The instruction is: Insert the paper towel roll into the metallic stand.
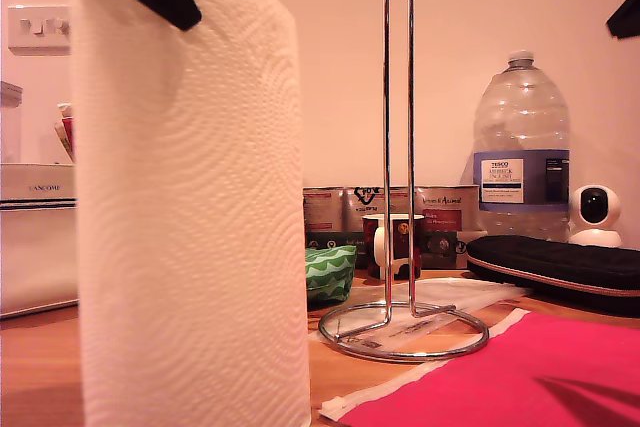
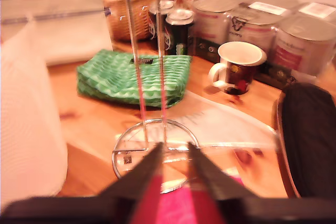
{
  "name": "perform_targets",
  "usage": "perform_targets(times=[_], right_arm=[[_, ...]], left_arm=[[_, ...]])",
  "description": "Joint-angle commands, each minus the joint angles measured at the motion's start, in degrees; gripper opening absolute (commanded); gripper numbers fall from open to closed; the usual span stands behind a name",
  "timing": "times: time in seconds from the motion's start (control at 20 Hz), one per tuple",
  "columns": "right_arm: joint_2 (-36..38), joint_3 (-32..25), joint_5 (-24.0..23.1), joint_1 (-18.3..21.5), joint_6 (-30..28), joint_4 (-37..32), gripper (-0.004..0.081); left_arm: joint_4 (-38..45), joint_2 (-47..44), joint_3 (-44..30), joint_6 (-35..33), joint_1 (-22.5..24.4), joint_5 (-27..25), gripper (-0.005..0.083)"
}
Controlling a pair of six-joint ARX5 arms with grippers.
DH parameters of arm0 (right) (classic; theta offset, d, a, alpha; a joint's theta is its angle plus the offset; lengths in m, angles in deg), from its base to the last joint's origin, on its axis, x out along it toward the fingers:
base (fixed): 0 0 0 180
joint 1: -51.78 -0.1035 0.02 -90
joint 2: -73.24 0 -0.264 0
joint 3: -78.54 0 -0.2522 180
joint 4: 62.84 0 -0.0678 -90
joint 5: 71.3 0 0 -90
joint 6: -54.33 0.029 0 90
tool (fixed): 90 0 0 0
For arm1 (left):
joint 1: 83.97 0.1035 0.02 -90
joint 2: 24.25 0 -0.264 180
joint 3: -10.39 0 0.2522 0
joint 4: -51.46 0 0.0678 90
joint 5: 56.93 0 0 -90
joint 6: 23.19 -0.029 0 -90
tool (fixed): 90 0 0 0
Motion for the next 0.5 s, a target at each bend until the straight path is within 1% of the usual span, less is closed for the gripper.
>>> perform_targets(times=[0.0,0.05,0.15,0.3,0.45], right_arm=[[-3.85,-0.42,2.86,-0.35,-5.95,-2.89,0.0195],[-6.01,-0.42,4.66,-0.35,-7.23,-4.2,0.0195],[-10.6,-0.42,7.19,-0.28,-7.3,-7.21,0.0201],[-17.84,-0.42,7.72,-0.17,-6.58,-14.12,0.0265],[-25.14,-0.42,7.87,-0.17,-3.26,-19.52,0.0279]], left_arm=[[-0.63,0.63,-0.22,-0.2,-0.15,-0.02,-0.002],[-0.79,0.63,-0.22,-0.17,-0.15,-0.07,-0.002],[-1.16,0.63,-0.22,-0.17,-0.15,-0.07,-0.002],[-1.2,0.63,-0.22,-0.17,-0.15,-0.07,-0.002],[-1.09,0.61,-0.22,-0.17,-0.15,-0.07,-0.002]])
